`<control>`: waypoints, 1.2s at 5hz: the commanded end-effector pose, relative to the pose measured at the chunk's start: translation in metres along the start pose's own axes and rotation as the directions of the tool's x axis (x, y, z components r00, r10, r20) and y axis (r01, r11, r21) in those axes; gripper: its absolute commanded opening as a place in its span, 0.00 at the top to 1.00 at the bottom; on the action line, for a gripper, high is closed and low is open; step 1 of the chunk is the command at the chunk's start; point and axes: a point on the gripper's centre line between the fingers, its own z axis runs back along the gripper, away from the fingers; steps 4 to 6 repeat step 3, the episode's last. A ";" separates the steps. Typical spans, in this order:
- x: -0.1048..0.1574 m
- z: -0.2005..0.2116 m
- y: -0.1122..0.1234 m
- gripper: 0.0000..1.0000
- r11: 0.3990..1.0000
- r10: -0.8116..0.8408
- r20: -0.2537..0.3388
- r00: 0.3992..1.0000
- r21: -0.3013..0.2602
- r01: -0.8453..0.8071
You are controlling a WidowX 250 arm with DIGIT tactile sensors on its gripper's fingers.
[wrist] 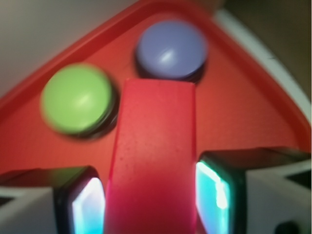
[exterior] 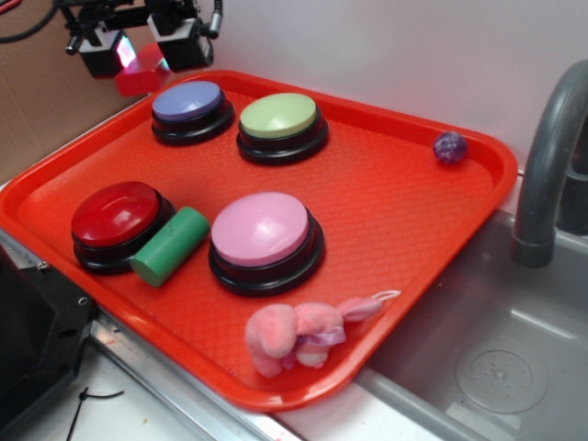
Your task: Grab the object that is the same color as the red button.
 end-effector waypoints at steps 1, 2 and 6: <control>-0.010 0.036 -0.017 1.00 0.923 -0.374 0.002 0.927 -0.093 0.372; -0.011 0.033 -0.017 1.00 0.934 -0.357 -0.006 0.934 -0.024 0.357; -0.004 0.030 -0.010 1.00 0.932 -0.360 -0.017 0.933 -0.031 0.360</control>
